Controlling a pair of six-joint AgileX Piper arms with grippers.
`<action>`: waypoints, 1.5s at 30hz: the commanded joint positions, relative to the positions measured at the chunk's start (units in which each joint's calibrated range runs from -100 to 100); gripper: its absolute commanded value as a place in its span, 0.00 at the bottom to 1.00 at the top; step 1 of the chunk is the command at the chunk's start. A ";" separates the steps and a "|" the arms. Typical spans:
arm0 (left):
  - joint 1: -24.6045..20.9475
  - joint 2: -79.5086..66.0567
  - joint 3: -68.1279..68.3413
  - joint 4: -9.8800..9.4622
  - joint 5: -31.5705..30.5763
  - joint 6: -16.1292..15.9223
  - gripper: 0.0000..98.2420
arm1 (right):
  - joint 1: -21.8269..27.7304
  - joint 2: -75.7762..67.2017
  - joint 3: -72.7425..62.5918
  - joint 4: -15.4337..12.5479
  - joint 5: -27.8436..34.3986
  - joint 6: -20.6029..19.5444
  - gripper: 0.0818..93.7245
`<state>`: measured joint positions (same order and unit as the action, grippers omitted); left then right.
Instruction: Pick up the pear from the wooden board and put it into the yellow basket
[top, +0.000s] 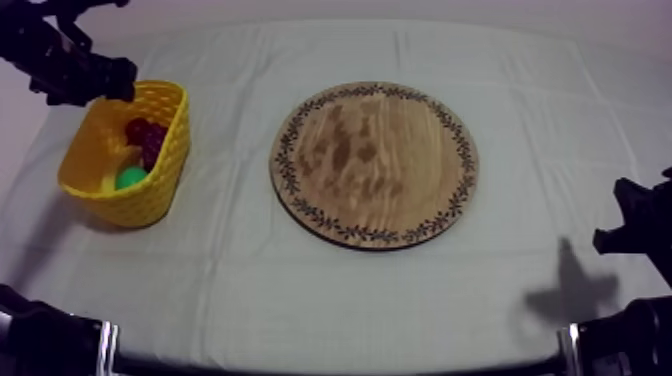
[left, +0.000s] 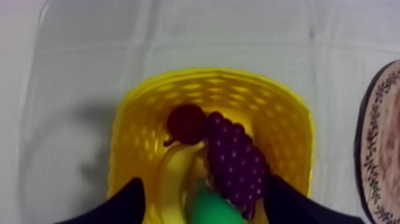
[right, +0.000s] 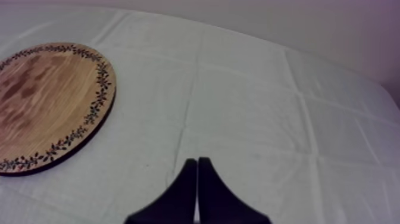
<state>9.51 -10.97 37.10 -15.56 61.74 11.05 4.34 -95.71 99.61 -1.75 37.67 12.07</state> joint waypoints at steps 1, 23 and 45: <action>-0.10 -3.18 0.68 -0.08 -1.89 -0.15 0.61 | 0.02 -0.05 0.05 0.02 -0.01 0.01 0.00; -5.01 -47.31 22.67 4.75 -26.57 -5.69 0.00 | 0.02 -0.05 0.05 0.02 -0.01 0.01 0.00; -7.22 -82.06 58.83 5.18 -36.69 -7.43 0.00 | 0.02 -0.05 0.05 0.02 -0.01 0.01 0.00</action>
<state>2.33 -91.50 93.98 -10.36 25.05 3.74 4.35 -95.71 99.61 -1.75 37.67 12.07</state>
